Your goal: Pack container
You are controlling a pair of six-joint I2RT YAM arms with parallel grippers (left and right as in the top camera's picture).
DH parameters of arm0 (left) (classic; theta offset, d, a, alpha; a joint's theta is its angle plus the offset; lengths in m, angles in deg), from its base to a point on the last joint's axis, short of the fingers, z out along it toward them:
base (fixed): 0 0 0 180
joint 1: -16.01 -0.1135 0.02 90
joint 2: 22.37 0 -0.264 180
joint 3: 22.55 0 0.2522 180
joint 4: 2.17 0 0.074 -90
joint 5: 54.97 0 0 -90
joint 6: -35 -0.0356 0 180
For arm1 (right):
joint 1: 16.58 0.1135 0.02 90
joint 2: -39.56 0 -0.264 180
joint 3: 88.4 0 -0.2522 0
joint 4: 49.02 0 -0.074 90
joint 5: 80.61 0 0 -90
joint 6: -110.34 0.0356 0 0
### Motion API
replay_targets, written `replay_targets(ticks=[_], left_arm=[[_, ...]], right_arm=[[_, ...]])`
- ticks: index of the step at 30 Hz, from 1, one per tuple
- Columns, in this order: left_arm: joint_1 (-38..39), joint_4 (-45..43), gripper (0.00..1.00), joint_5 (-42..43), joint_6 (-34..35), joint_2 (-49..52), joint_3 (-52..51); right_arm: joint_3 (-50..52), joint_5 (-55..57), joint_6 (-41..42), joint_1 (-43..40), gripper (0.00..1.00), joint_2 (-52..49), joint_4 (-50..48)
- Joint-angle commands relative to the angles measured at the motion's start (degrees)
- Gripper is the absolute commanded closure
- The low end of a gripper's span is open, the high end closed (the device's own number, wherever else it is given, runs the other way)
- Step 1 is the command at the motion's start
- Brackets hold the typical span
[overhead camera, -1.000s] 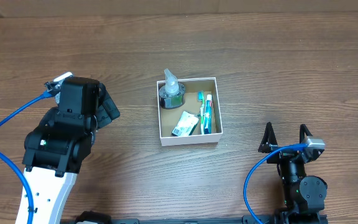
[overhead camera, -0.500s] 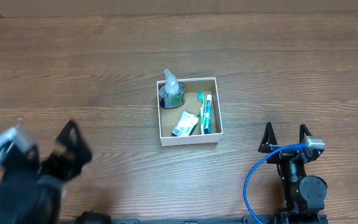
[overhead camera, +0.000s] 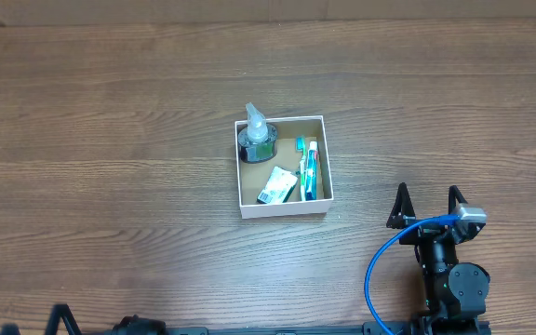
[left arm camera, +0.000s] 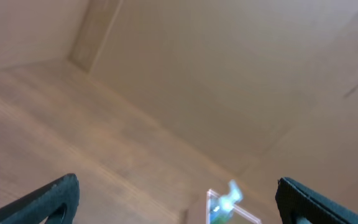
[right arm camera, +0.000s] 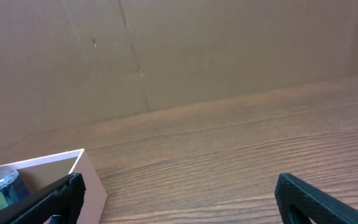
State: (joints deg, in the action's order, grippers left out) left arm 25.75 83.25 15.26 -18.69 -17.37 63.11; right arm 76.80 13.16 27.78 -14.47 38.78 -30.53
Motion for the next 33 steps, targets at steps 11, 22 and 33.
replay_targets(ticks=[11, 22, 33], left_arm=[[-4.11, 10.03, 0.0, -1.79, -0.09, -4.74, -0.94], [-4.13, -5.73, 0.0, -1.95, -0.22, -4.74, -9.64], [-4.13, -46.49, 0.0, 10.86, -2.08, -4.76, -38.91]], right_arm=[[0.59, -0.24, -0.39, -0.37, 0.0, 0.61, -0.28], [0.59, -0.24, -0.39, -0.37, 0.0, 0.61, -0.28], [0.59, -0.26, -0.39, -0.37, 0.0, 0.61, -0.28]])
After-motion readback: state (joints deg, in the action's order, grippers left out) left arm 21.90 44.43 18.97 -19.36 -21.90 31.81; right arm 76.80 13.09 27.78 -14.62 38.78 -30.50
